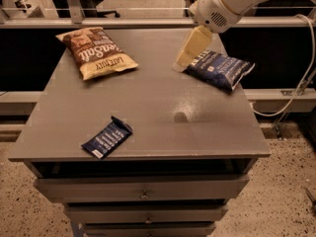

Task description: Pick brown chip bag

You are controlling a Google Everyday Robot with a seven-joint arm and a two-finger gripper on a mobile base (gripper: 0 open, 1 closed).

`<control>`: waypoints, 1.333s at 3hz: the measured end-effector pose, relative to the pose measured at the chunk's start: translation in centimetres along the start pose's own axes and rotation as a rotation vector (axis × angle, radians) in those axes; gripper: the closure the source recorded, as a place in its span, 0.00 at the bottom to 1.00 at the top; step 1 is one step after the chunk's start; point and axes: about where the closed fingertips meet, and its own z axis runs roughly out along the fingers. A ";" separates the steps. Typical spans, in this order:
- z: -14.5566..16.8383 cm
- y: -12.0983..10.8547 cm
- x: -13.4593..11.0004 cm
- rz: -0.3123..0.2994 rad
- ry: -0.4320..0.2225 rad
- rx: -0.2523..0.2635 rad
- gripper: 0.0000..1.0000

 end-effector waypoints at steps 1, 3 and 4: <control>0.0 0.0 0.0 0.000 0.000 0.000 0.00; 9.3 -2.1 -5.4 0.062 -0.218 -0.015 0.00; 13.5 -2.7 -8.1 0.108 -0.299 -0.043 0.00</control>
Offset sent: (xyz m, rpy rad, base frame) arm 0.0478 0.0591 -0.0230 0.1732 -0.0476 0.0353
